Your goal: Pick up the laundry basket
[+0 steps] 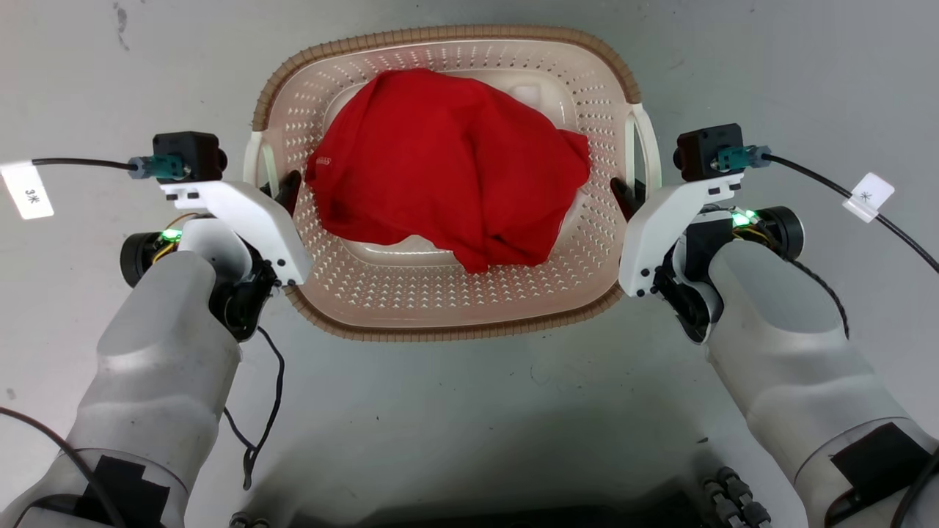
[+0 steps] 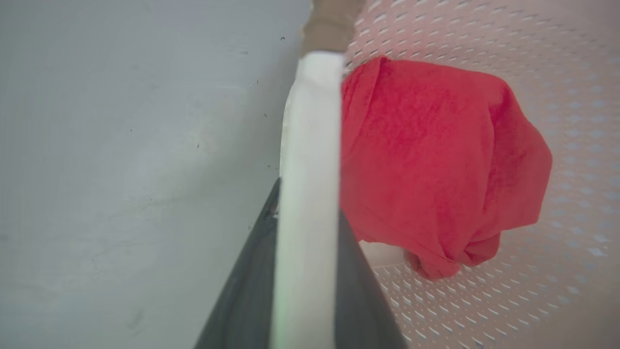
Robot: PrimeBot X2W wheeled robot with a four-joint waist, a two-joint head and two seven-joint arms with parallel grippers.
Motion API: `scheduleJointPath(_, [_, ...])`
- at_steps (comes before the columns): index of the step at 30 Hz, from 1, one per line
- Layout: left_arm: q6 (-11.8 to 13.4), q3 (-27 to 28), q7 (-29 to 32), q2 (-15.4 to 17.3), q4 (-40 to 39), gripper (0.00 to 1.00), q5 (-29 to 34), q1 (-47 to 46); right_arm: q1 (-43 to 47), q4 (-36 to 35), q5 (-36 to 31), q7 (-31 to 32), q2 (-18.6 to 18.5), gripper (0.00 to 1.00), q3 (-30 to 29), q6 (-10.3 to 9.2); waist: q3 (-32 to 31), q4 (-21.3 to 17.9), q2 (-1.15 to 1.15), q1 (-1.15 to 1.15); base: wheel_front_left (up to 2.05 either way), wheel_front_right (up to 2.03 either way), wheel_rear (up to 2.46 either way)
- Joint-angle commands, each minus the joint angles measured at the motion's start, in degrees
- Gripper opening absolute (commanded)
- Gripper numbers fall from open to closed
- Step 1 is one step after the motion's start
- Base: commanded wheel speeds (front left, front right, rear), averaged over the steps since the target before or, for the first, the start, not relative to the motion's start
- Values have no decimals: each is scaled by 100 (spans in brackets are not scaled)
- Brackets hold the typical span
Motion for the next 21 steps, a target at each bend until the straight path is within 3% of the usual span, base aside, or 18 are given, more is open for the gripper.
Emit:
scheduleJointPath(1, [14,-72,15,65,-2,0,-76,-82,-107,47,74,32,-26,0,83,6,-17,10,0,-1,0,0,0])
scheduleJointPath(10, [10,-583,199,-86,108,0,-462,-20,70,203,480,365,3,0,498,10,-474,57,0,-1,0,0,0])
scheduleJointPath(21, [-7,-970,785,-333,306,0,-1138,220,365,349,991,1268,41,0,830,28,-1752,86,0,-1,0,0,0])
